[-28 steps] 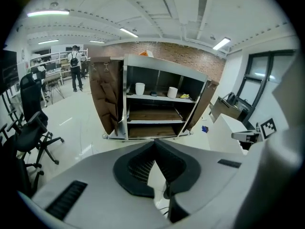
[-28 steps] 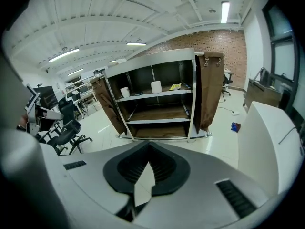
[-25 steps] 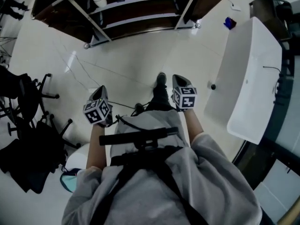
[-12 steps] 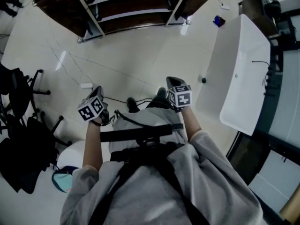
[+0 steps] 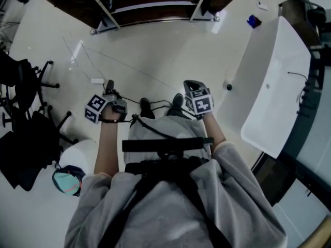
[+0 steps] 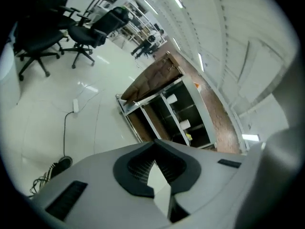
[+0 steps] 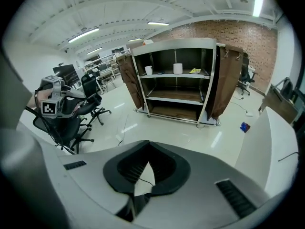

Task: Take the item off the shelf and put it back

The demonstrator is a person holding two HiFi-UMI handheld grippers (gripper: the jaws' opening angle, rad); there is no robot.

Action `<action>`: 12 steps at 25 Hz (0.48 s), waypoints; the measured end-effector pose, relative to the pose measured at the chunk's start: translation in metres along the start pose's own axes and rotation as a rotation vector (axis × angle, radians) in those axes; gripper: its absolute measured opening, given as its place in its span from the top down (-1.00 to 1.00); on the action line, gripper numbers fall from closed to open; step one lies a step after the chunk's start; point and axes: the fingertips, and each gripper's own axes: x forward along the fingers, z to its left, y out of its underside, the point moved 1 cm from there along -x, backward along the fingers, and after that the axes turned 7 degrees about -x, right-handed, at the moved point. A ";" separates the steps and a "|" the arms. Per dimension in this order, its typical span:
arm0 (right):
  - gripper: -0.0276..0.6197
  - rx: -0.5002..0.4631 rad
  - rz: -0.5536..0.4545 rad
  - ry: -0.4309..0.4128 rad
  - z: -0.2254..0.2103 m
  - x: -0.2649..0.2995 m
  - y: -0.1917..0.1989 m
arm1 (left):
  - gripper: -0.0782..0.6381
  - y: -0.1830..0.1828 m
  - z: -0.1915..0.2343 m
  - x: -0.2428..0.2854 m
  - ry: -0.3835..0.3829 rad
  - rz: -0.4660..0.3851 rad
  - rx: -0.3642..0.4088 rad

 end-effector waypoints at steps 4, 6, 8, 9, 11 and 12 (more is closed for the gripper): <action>0.89 -0.011 0.007 -0.077 -0.011 0.014 0.003 | 0.77 -0.006 -0.032 0.006 0.025 -0.112 -0.047; 0.89 -0.021 0.016 -0.105 -0.013 0.023 0.002 | 0.77 -0.013 -0.052 0.009 0.051 -0.133 -0.051; 0.89 -0.025 0.019 -0.124 -0.008 0.029 -0.002 | 0.77 -0.022 -0.067 0.011 0.077 -0.136 -0.043; 0.89 -0.024 0.018 -0.132 -0.004 0.031 -0.005 | 0.77 -0.027 -0.073 0.013 0.091 -0.136 -0.042; 0.89 -0.017 0.014 -0.134 -0.001 0.034 -0.014 | 0.77 -0.035 -0.083 0.018 0.114 -0.128 -0.051; 0.89 -0.008 0.014 -0.129 0.000 0.034 -0.018 | 0.77 -0.037 -0.087 0.022 0.123 -0.117 -0.054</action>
